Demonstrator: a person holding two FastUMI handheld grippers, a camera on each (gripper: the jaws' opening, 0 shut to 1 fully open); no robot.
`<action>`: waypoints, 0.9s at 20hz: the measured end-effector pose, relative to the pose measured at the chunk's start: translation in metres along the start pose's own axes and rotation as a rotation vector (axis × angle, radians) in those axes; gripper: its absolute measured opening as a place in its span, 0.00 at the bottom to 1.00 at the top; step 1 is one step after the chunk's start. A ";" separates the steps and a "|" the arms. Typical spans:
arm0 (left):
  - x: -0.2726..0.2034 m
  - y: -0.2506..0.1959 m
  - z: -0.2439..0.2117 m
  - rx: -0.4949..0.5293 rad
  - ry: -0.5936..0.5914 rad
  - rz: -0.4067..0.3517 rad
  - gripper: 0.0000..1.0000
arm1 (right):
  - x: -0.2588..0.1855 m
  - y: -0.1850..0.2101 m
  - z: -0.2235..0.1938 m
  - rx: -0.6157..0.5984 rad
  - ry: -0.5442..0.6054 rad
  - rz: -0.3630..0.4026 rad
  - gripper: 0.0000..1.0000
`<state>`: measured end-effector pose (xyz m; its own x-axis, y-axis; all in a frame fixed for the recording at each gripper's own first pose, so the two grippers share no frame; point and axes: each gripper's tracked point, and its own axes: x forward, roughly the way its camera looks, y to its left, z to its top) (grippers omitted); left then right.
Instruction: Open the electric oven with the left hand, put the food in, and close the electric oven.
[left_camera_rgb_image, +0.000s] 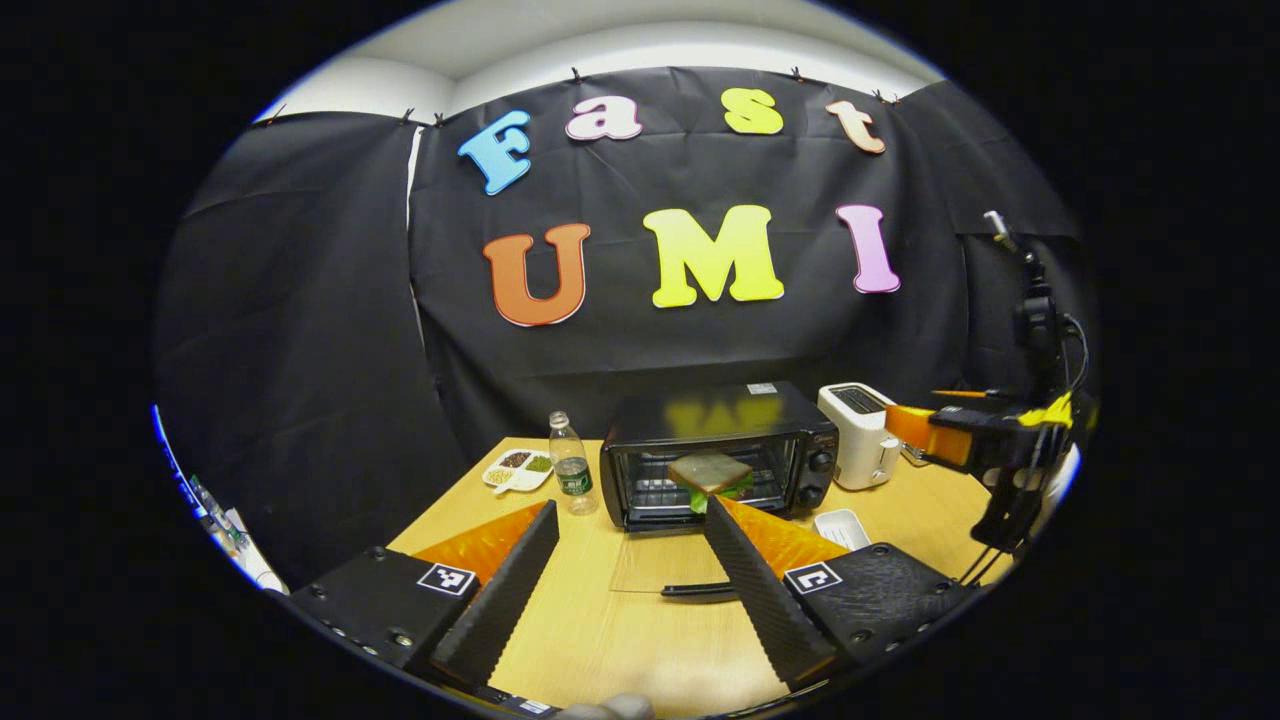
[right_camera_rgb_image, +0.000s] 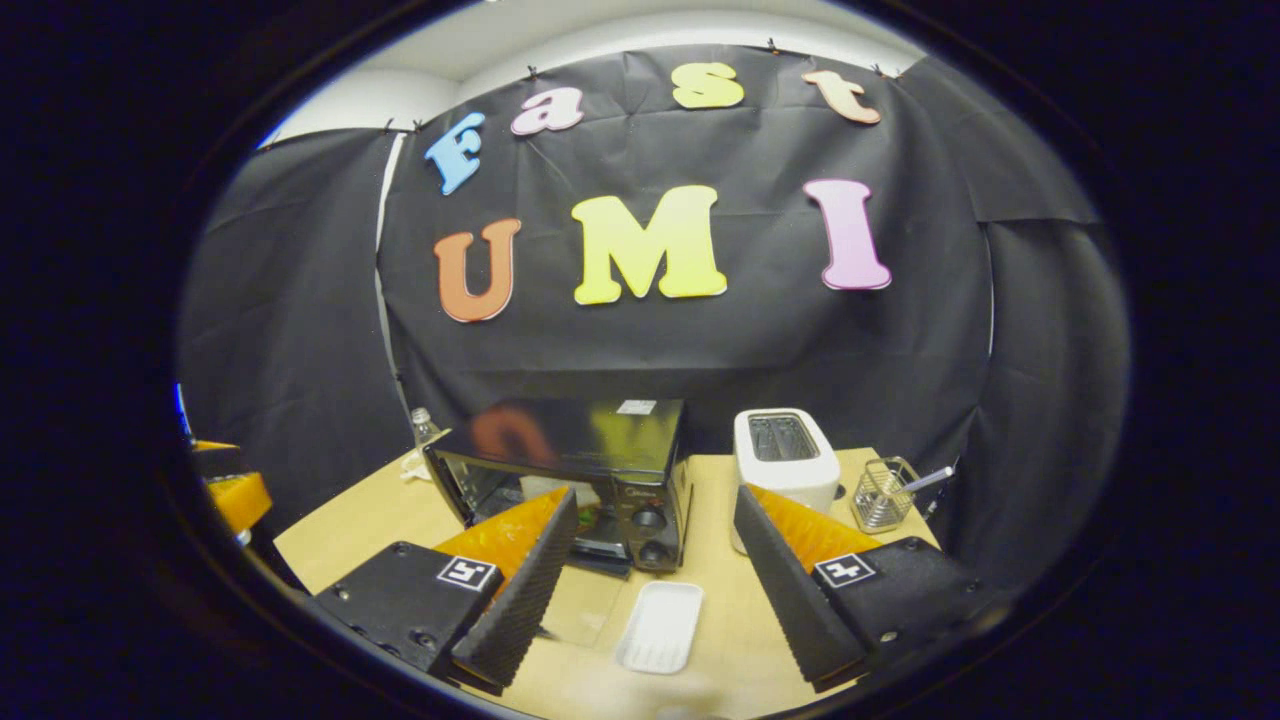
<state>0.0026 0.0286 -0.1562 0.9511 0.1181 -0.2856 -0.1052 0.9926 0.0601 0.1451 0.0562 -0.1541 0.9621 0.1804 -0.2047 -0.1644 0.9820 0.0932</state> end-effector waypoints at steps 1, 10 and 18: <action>0.003 -0.012 -0.007 -0.025 0.012 -0.005 0.97 | -0.010 -0.011 0.000 0.002 0.009 0.005 0.90; 0.048 -0.050 -0.112 -0.028 0.198 -0.080 0.97 | -0.065 -0.063 0.005 0.007 0.063 -0.088 1.00; 0.082 -0.071 -0.196 -0.037 0.352 -0.153 0.97 | -0.095 -0.071 0.012 -0.019 0.080 -0.184 1.00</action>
<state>0.0310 -0.0274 -0.3709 0.7991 -0.0357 -0.6002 0.0134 0.9990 -0.0417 0.0677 -0.0310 -0.1296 0.9561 0.0005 -0.2930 0.0082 0.9996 0.0284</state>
